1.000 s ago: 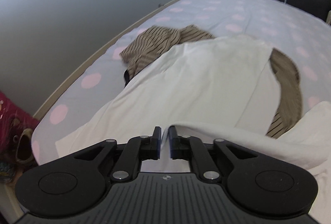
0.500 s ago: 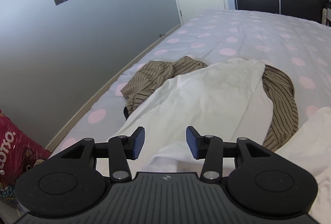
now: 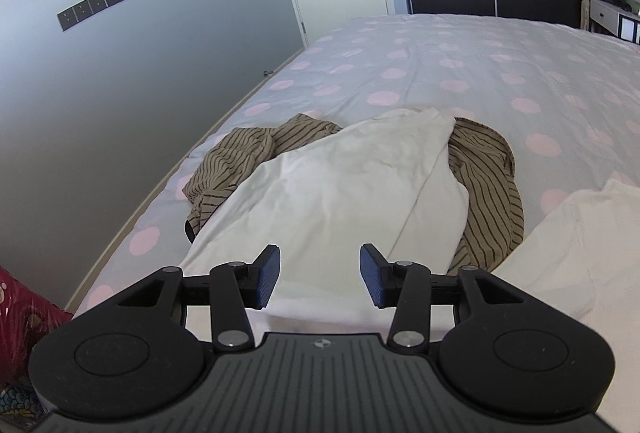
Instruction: Fold clothes
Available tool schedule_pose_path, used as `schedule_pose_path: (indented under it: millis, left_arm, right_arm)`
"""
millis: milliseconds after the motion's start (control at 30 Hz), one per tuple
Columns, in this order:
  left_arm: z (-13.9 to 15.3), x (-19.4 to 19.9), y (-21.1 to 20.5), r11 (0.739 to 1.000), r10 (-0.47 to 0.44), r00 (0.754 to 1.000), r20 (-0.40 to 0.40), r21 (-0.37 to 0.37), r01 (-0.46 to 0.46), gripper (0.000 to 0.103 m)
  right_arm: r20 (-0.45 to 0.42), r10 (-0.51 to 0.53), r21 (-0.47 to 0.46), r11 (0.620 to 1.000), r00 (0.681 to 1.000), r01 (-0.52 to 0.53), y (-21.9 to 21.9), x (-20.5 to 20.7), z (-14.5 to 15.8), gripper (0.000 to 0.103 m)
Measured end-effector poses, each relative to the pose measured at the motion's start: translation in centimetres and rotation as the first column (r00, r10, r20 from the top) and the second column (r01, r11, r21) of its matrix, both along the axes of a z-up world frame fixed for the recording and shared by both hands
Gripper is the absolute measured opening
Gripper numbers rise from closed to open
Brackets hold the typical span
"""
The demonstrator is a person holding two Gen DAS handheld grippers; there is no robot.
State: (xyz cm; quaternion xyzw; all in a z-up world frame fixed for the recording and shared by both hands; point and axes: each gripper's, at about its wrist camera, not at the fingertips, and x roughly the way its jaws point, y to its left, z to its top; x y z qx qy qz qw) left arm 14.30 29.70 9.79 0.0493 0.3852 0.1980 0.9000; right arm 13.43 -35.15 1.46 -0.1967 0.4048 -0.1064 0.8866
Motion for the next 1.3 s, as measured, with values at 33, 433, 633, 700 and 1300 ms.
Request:
schedule_pose_path:
  millis: [33,433,633,700,1300]
  left_arm:
    - [-0.1,0.0,-0.1,1.0,-0.006,1.0,-0.003,0.001,0.006,0.042]
    - [-4.2,2.1,-4.2,0.971,-0.226,0.969,-0.095,0.052,0.231,0.042]
    - [-5.7,4.6,-6.8,0.955,-0.287,0.949,-0.134,0.036,0.294,0.042]
    - [-6.2,5.3,-7.3,0.954,-0.29,0.945,-0.151,0.026,0.297,0.042]
    - [-8.3,8.3,-8.0,0.958,-0.277,0.937,-0.211,0.01,0.285,0.042]
  right_arm:
    - [-0.012,0.003,-0.002,1.0,1.0,-0.003,0.0,0.3,-0.1,0.004]
    - [0.044,0.319,0.056,0.945,0.947,-0.321,5.0,2.2,0.5,0.046]
    - [-0.074,0.314,0.126,0.944,0.946,-0.304,6.0,7.2,-4.3,0.031]
    - [-0.1,0.287,0.108,0.955,0.953,-0.276,5.8,8.5,-5.2,0.003]
    - [-0.101,0.124,-0.018,0.992,0.987,-0.126,1.1,15.8,-8.6,0.002]
